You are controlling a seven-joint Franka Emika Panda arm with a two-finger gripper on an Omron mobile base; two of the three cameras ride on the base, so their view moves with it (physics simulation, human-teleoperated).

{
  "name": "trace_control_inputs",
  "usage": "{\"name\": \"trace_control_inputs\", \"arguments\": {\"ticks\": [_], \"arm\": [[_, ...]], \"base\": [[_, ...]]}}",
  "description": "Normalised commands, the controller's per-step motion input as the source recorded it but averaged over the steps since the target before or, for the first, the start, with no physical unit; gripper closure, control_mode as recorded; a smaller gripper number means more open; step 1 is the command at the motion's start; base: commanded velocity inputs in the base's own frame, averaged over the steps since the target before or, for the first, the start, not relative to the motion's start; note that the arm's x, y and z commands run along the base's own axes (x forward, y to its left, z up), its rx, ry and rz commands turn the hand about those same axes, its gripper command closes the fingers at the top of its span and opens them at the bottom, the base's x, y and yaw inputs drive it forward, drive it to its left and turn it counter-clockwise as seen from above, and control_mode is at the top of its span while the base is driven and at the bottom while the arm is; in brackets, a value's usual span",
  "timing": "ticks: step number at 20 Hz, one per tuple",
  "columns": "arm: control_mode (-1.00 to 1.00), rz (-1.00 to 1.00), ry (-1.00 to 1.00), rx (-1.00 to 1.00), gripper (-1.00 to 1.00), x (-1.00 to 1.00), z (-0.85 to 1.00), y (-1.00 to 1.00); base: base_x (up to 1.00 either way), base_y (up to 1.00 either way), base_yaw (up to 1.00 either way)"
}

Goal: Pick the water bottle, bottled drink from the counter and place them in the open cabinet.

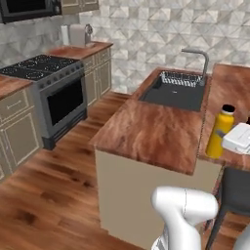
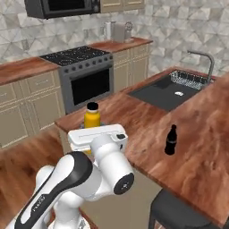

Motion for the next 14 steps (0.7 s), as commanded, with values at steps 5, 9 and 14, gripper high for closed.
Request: {"name": "trace_control_inputs", "arguments": {"ticks": [5, 9, 14], "arm": [[1.00, 0.00, 0.00, 0.00, 1.00, 0.00, 0.00, 0.00], [1.00, 0.00, 0.00, 0.00, 1.00, 0.00, 0.00, 0.00], [1.00, 0.00, 0.00, 0.00, 1.00, 0.00, 0.00, 0.00]], "base": [[-0.12, 0.00, 0.91], [-0.11, 0.00, 0.90], [-0.12, 0.00, 0.87]]}}
